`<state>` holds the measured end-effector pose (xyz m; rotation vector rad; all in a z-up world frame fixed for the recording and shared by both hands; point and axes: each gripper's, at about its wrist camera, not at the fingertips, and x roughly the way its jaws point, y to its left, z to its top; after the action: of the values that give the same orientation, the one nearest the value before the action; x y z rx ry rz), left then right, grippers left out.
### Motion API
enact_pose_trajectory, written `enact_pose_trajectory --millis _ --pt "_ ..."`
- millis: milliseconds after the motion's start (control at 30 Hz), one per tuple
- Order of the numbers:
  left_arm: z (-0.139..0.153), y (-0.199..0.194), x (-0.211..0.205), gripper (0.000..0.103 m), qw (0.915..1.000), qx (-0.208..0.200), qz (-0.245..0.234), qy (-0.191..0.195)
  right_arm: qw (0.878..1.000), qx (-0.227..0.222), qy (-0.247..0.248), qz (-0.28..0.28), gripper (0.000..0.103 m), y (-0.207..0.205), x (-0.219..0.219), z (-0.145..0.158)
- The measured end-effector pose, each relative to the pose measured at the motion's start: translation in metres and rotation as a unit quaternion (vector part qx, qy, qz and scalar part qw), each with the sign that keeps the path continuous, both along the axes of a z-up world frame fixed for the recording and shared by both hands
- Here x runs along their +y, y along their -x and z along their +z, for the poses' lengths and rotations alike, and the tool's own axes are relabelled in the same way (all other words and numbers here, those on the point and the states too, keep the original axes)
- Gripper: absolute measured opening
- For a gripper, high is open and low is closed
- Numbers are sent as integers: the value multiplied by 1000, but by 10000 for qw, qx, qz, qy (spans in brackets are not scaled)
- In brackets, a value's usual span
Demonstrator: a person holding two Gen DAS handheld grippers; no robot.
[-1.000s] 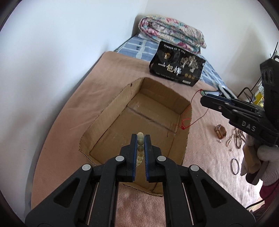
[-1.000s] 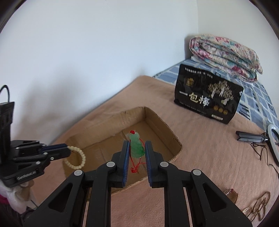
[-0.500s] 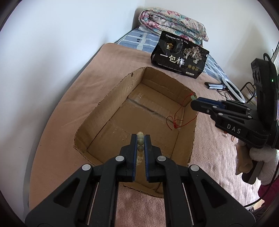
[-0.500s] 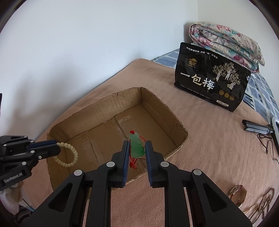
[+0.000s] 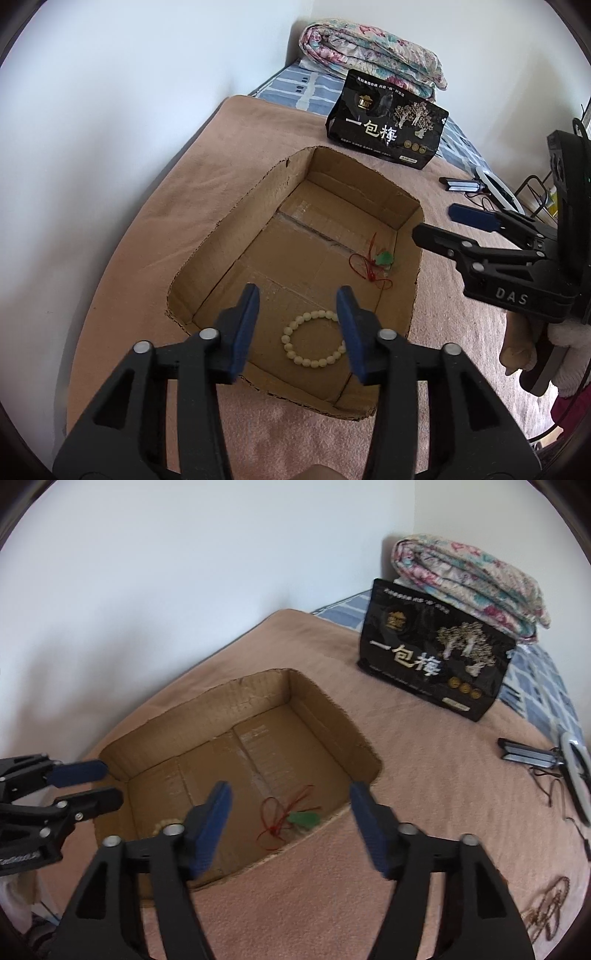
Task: Organize jewelry
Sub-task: 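Open the left tool dropping the bracelet while the right tool releases the pendant into the box, then move the left tool toward the red-strap watch while the right tool approaches the pearl necklace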
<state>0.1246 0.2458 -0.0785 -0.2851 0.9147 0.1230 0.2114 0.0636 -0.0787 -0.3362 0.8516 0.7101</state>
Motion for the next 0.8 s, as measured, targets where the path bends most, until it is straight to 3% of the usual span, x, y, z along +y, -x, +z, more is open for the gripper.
enact_pose_trajectory --millis 433,800 --pt "6 1 -18 45 9996 -80 -170 -190 9988 -139 198 -422 80 2 -31 7" --pt "16 -8 -60 45 9976 -178 -635 -228 9960 83 4 -892 80 -6 -98 17"
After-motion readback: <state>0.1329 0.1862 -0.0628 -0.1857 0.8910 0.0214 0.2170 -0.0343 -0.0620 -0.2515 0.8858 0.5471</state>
